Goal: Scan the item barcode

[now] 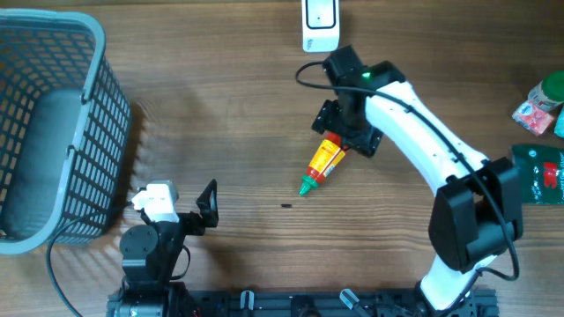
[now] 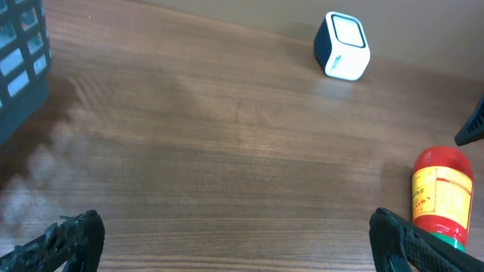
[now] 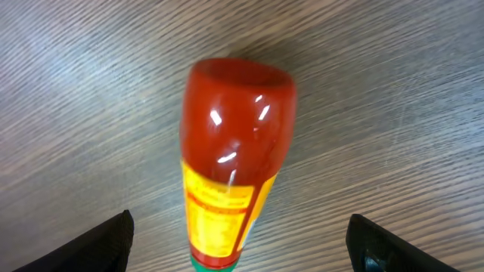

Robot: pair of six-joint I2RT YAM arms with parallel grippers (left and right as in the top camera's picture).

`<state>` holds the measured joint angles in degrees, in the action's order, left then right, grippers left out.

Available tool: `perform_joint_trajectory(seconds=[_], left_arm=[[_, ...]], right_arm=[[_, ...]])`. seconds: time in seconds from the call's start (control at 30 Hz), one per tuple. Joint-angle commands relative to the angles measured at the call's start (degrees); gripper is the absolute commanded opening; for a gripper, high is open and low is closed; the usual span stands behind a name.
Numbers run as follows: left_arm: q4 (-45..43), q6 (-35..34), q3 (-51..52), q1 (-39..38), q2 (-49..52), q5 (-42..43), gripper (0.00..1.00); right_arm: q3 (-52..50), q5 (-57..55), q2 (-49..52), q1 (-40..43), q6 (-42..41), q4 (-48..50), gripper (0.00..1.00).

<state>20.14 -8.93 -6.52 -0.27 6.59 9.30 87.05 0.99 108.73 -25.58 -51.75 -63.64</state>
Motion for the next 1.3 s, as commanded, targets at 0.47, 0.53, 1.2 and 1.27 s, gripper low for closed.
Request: perform_joint_trajectory(seconds=[0.47,0.53,1.2,1.27], left_arm=[[-0.2,-0.55,0.42,-0.22,1.53,0.48,1.0],[-0.2,-0.55,0.42,-0.22,1.53,0.48,1.0],[-5.81,2.91,0.44,-0.22,1.53,-26.73,1.0],[-8.17,-0.52,0.44,-0.22,1.53,-22.38,1.0]], right_arm=[[12.04,-7.78,16.68,-4.68,-2.21,-6.88,0.86],[11.96,-8.13,17.84,-4.87,-2.29,-8.5,0.86],[11.85,-8.81,19.32,-4.68,-2.45,-9.18,0.71],[11.85,-8.79,19.32,-4.68,-2.47,-9.03,0.71]])
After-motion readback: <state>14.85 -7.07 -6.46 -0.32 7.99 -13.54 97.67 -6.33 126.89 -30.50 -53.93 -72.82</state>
